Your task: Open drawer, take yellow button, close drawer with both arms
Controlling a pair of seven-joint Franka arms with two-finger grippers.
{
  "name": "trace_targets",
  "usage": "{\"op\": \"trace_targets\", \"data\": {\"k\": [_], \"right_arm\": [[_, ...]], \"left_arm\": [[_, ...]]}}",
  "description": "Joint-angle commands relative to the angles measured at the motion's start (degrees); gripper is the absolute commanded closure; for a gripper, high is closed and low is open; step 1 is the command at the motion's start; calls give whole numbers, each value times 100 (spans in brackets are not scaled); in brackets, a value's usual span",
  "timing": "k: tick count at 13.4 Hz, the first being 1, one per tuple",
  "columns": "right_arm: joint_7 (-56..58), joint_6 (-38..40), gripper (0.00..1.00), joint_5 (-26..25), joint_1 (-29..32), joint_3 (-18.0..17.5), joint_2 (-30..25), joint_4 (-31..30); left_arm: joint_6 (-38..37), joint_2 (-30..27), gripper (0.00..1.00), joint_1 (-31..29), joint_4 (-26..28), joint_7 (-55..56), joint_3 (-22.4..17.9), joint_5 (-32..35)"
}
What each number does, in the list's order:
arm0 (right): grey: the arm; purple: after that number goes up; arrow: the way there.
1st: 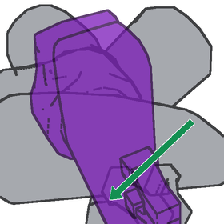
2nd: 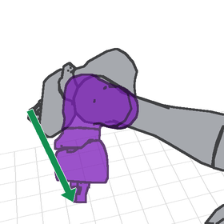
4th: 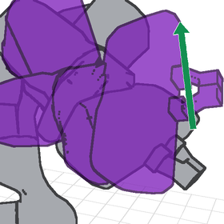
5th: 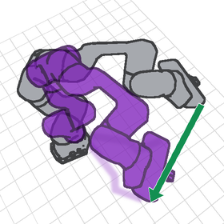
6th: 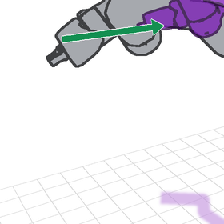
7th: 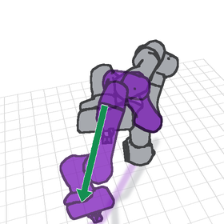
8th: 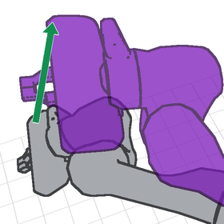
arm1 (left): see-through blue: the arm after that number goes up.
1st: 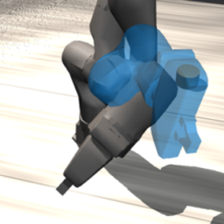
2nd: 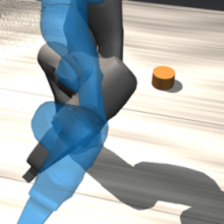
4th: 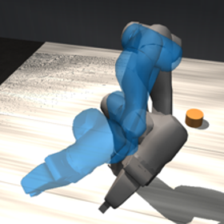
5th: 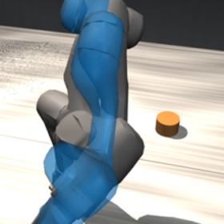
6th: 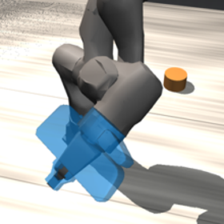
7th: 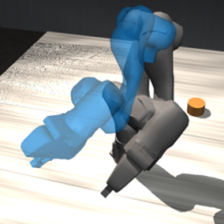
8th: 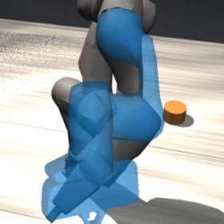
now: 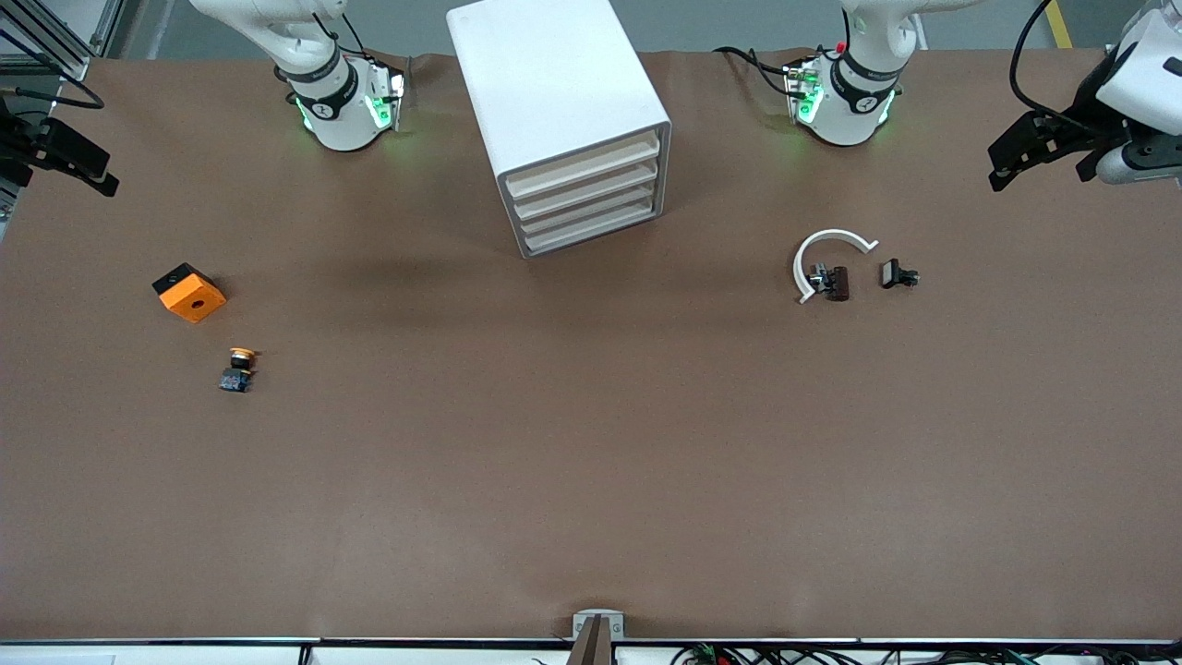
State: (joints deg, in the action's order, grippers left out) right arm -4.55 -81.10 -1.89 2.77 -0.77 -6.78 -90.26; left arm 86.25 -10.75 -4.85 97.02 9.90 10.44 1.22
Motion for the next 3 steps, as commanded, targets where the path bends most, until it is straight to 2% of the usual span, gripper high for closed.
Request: {"op": "trace_targets", "data": {"k": [1, 3], "right_arm": [[-20, 50, 0, 101, 22, -11, 107, 193], [-2, -20, 0, 101, 39, -2, 107, 210]], "left_arm": [[-222, 65, 0, -7, -175, -146, -15, -87], [-240, 65, 0, 2, -210, -155, -15, -96]]}}
